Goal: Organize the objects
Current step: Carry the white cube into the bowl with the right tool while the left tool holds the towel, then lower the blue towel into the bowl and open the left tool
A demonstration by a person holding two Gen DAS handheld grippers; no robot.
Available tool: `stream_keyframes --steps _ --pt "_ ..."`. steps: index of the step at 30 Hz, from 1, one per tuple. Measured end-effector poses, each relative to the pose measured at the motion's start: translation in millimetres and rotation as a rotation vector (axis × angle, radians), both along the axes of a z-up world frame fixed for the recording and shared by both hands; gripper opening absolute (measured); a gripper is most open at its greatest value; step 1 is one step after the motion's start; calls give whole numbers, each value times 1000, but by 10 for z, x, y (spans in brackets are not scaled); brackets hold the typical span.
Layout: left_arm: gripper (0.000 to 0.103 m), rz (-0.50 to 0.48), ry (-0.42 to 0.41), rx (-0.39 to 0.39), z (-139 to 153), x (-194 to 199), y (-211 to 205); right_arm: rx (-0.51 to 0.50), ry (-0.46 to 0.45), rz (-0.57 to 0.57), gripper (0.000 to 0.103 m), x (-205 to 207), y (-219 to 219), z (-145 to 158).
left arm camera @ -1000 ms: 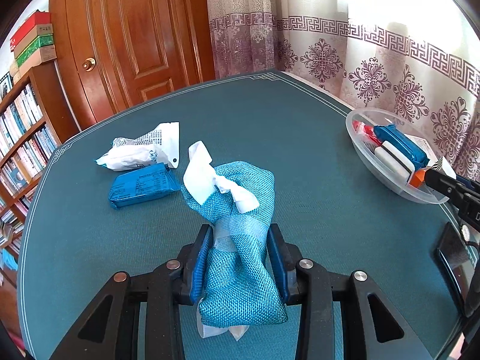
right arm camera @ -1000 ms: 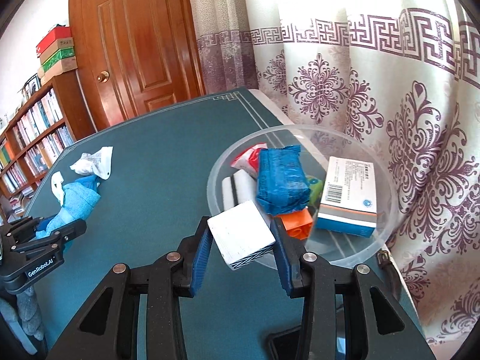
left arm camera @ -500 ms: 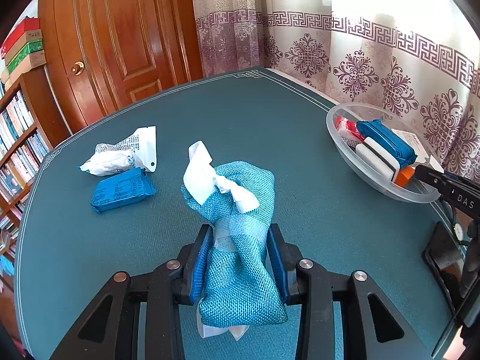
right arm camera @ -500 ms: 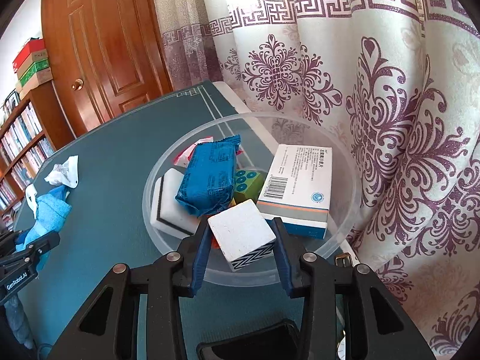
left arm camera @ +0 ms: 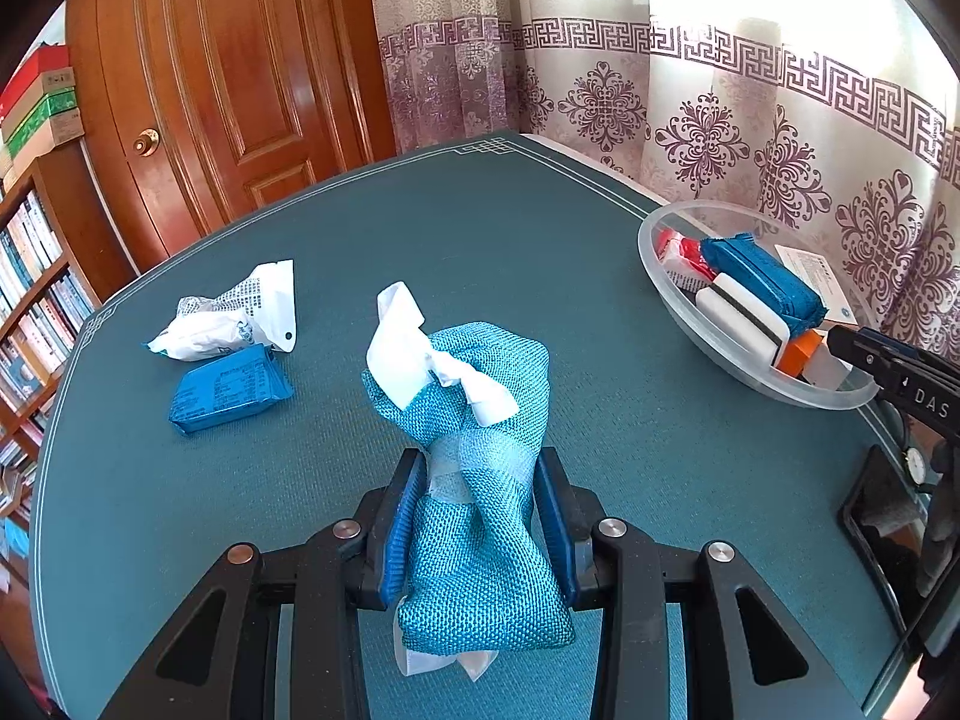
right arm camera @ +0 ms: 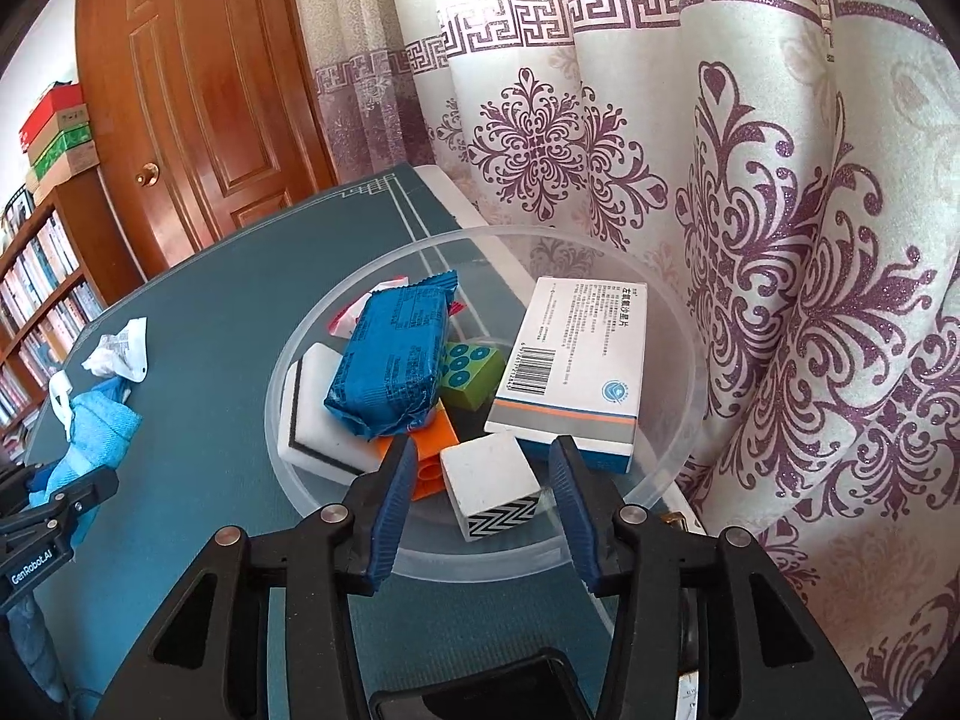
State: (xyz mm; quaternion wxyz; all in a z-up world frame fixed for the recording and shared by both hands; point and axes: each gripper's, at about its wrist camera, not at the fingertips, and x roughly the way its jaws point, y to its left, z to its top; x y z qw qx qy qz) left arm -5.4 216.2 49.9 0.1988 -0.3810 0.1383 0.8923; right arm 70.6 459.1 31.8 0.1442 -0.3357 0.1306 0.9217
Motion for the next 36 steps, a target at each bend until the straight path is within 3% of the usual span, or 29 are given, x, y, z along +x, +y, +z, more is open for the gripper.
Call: stream_keyframes --steps 11,21,36 --pt "40 -46 -17 11 56 11 200 2 4 13 48 46 13 -3" --pt "40 -113 -73 70 167 -71 453 6 18 20 48 149 50 -8" --pt "40 -256 -46 136 461 -75 1070 -8 44 44 48 181 38 -12"
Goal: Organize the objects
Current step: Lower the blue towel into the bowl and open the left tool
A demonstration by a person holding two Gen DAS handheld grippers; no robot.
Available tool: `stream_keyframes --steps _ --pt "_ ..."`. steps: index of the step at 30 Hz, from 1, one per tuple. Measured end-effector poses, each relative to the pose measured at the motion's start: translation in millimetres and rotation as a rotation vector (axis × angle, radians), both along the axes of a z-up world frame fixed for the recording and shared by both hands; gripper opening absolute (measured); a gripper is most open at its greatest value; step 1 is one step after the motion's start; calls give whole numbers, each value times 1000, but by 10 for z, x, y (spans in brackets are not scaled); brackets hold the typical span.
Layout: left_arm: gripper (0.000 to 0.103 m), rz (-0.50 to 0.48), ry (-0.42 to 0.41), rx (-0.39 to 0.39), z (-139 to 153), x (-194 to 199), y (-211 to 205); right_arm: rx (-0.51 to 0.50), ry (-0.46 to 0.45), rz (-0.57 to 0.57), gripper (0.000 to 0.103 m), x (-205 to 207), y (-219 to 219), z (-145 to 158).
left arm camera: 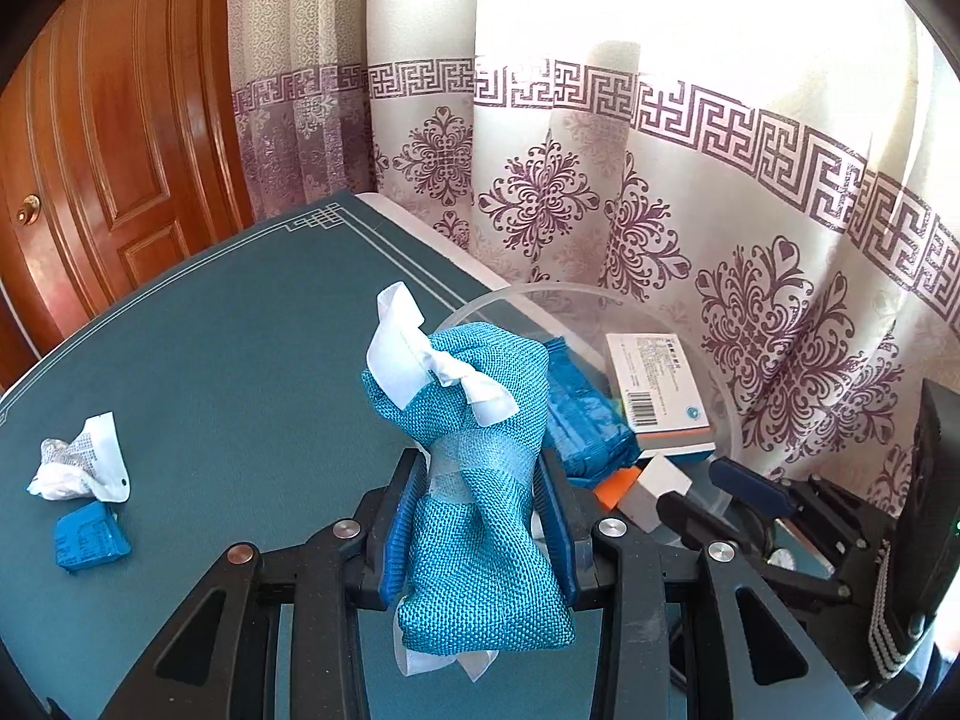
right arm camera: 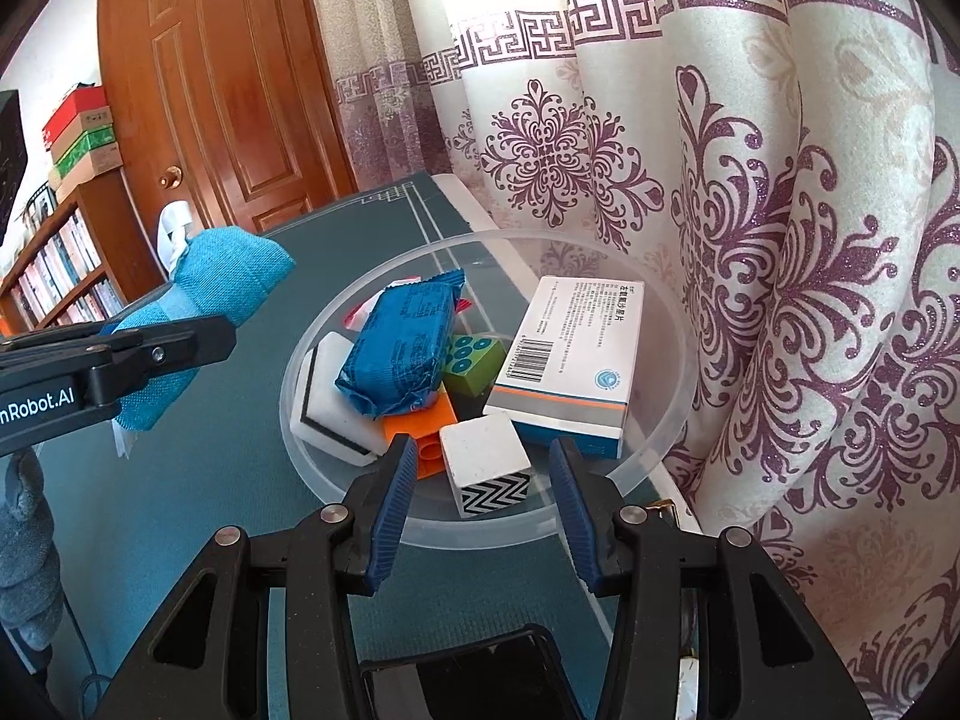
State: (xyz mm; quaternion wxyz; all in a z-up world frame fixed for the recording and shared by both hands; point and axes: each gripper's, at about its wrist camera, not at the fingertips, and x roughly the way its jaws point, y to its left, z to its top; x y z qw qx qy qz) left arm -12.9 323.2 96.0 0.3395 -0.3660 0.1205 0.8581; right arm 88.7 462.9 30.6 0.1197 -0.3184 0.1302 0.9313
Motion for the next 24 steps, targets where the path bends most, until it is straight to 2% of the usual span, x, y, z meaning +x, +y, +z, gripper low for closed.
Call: stream_keyframes --steps 8,21,22,24 --pt "40 -63 -107 55 -17 -176 332 -13 5 -7 48 6 25 -7" --pt "40 -116 -109 93 99 -260 704 -13 13 -5 48 -5 5 6" --pt "41 -118 -111 96 100 -264 723 -13 14 -5 48 -8 6 8" --pt "50 -118 -112 101 91 -280 748 -14 16 -6 48 -17 6 10"
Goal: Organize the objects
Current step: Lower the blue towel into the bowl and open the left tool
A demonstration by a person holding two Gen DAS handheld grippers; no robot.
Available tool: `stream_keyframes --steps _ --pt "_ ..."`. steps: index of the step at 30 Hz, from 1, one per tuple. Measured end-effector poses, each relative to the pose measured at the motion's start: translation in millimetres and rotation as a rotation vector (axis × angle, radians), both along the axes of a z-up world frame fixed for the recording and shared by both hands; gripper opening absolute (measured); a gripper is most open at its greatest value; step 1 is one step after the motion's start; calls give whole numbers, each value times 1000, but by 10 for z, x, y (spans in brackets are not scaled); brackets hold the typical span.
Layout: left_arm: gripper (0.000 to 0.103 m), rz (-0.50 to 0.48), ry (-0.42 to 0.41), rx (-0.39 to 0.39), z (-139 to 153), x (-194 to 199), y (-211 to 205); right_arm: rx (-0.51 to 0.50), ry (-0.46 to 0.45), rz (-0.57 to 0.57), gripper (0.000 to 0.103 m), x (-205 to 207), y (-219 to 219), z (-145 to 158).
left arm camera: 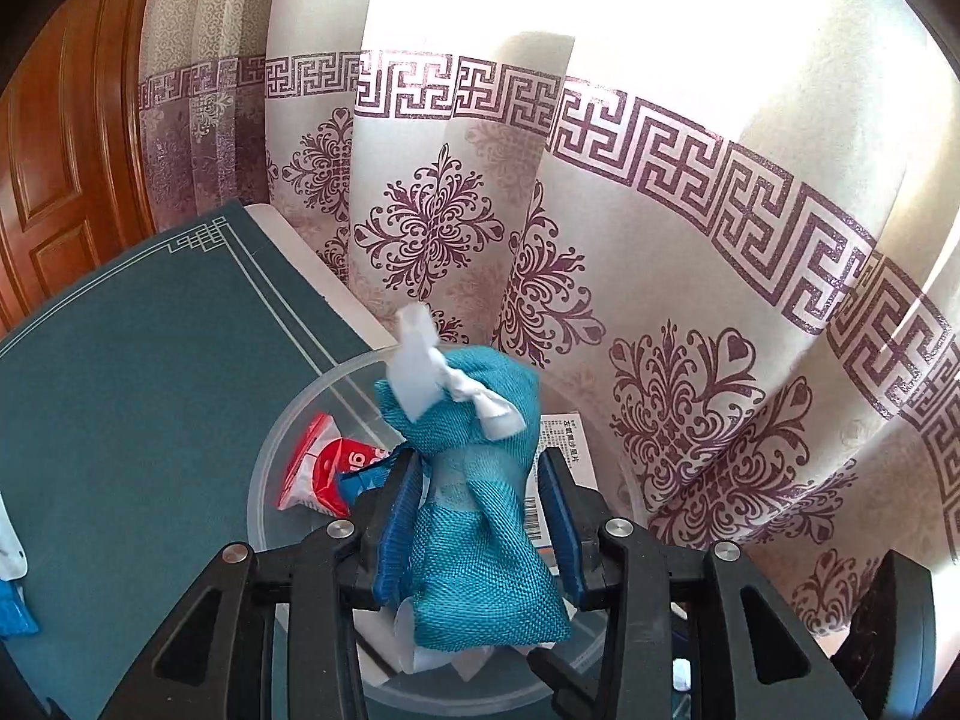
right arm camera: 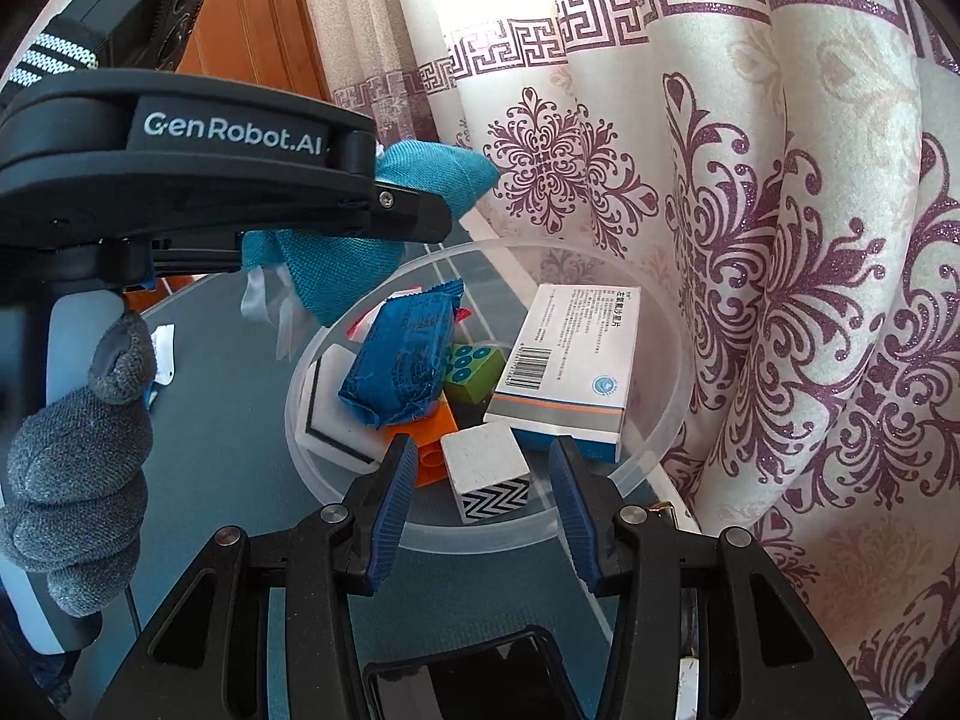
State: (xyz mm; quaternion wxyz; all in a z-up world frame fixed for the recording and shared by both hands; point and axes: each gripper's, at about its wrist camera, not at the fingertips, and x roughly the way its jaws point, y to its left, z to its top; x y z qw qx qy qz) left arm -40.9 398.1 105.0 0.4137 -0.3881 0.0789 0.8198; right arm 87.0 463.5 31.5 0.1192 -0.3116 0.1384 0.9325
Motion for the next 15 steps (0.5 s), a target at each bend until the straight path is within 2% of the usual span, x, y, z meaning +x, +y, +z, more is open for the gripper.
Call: stream_keyframes --steps 2,4,12,15 --pt "86 10 13 21 -6 -13 -28 0 1 0 48 -7 -3 -1" --pt "89 34 50 40 -12 -3 -107 0 3 2 48 -4 1 6" --pt "89 99 87 8 -11 -47 -294 14 8 6 48 -58 -76 14" --pt "93 117 108 -5 -13 -26 -328 14 10 6 48 -51 -69 20"
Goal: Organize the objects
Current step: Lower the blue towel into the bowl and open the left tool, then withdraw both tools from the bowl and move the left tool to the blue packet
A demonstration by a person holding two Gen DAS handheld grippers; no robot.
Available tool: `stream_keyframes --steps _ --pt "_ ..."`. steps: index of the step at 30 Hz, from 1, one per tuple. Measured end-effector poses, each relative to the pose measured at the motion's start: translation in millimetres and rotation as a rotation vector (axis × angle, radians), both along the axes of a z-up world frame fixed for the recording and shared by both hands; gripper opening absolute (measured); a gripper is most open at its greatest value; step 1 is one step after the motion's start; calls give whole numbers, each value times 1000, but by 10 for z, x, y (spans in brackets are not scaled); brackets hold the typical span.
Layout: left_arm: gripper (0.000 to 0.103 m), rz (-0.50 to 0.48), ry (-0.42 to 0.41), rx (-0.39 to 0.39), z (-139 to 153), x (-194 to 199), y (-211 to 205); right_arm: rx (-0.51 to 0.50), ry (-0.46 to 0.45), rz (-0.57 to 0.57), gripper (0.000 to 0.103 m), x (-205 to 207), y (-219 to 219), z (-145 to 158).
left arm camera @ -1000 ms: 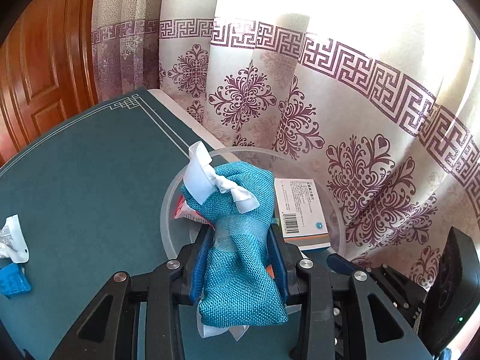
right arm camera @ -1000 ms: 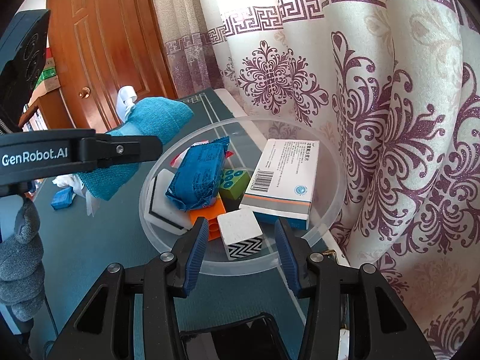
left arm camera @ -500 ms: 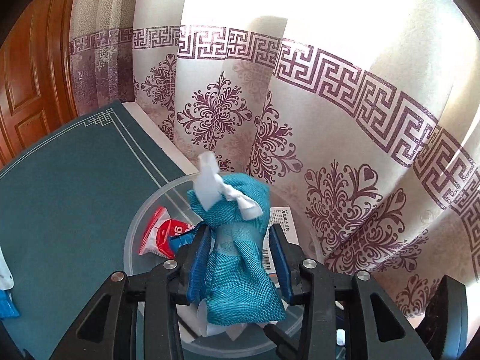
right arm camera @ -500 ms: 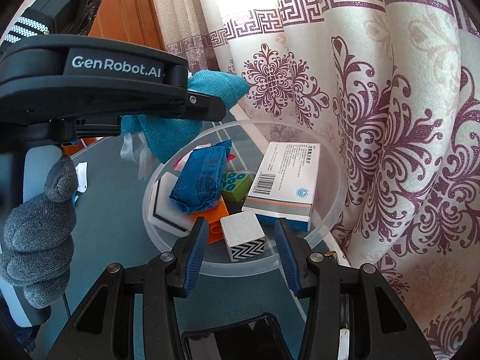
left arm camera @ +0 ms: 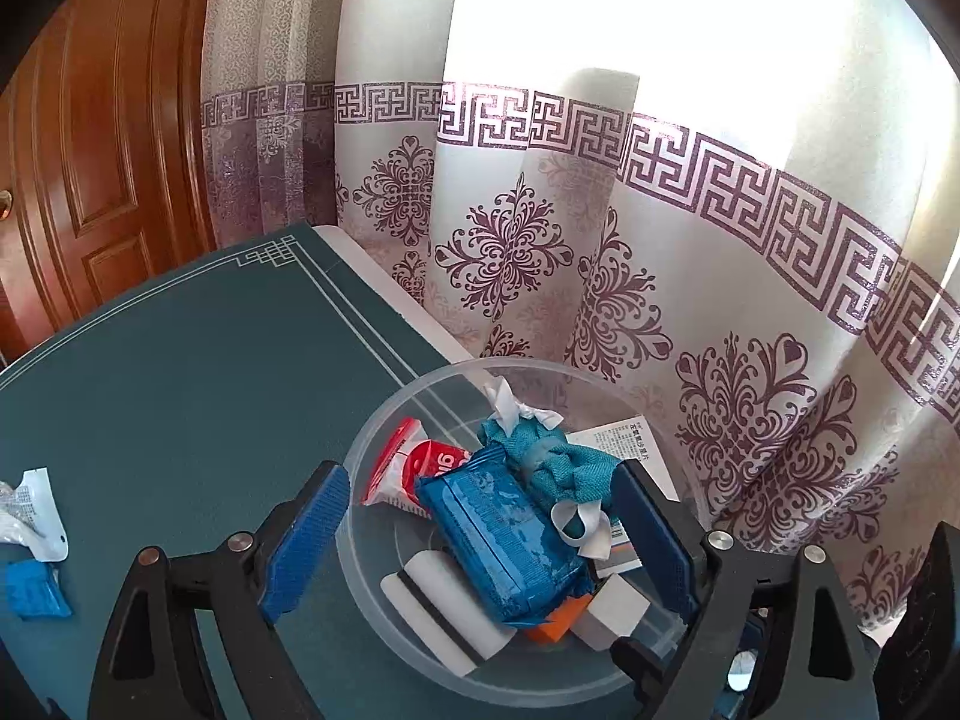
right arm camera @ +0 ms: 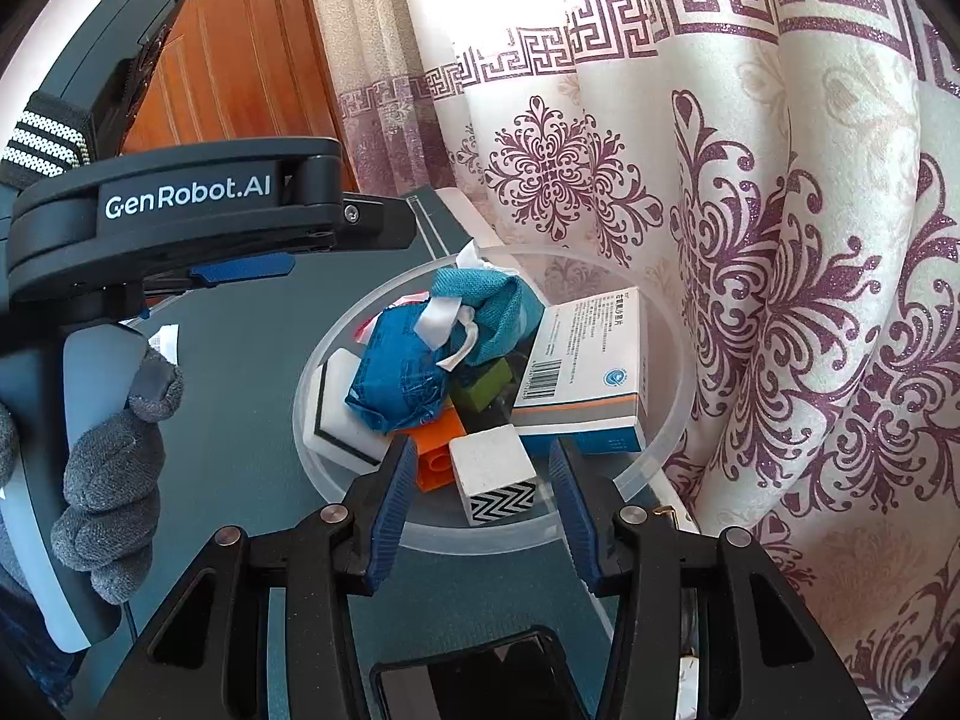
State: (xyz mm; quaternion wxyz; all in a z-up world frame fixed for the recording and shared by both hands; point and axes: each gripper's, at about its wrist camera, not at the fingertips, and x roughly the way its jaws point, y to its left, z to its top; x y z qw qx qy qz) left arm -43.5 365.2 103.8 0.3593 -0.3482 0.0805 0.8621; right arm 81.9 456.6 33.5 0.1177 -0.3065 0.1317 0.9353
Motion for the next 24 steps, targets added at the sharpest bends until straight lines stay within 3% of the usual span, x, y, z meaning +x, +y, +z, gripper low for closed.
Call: stream_keyframes --steps 10,24 --pt "101 66 61 -49 -33 45 -175 9 0 3 48 14 -10 36" --pt "102 139 58 -79 -134 -23 -460 15 3 12 50 29 -93 100"
